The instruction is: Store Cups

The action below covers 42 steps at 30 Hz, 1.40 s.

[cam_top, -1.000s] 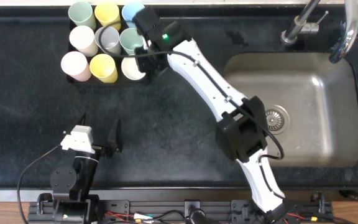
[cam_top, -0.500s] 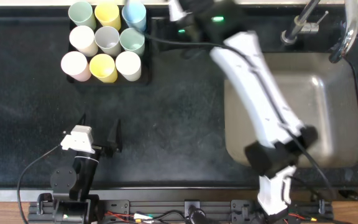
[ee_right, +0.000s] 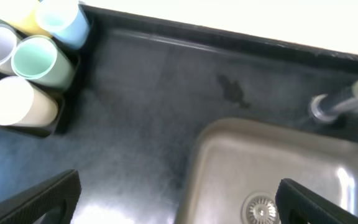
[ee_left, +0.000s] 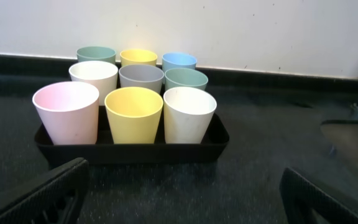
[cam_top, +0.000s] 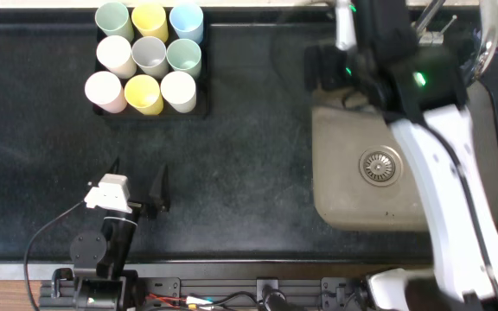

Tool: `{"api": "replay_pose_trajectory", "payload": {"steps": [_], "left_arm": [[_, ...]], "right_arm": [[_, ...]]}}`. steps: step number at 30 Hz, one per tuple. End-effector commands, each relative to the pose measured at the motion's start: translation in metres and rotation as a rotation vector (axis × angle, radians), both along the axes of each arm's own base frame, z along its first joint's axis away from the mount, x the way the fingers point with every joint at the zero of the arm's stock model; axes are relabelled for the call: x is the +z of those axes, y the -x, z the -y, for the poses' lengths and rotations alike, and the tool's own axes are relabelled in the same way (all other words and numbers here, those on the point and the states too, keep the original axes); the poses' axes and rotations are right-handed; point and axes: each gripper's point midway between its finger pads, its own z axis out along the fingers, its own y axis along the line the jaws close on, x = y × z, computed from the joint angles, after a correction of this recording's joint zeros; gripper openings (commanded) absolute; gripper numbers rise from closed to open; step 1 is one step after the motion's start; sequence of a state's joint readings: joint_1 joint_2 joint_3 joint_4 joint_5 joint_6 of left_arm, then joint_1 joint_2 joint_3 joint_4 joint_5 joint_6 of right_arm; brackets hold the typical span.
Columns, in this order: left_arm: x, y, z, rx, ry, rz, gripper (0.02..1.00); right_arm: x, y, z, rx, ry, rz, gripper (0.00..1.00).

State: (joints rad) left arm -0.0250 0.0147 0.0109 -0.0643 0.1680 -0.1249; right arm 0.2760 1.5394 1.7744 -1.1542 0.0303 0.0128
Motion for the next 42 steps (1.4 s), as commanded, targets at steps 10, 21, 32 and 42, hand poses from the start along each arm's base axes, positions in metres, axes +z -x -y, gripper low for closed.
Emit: {"api": "replay_pose_trajectory", "payload": {"steps": [10,21,32,42], "left_arm": [[0.001,0.000,0.000,0.001,0.007,0.005,1.000],[0.001,0.000,0.000,0.001,0.007,0.005,1.000],[0.001,0.000,0.000,0.001,0.007,0.005,1.000],[0.001,0.000,0.000,0.001,0.007,0.005,1.000]], "right_arm": [[-0.019,0.085,0.058,-0.083,-0.124,0.270,0.998],[-0.067,0.116,0.066,-0.083,-0.166,0.637,0.996],[-0.107,0.134,0.069,-0.085,-0.186,0.807,0.998],[-0.129,0.138,0.075,-0.104,-0.157,0.856,0.998]]}}
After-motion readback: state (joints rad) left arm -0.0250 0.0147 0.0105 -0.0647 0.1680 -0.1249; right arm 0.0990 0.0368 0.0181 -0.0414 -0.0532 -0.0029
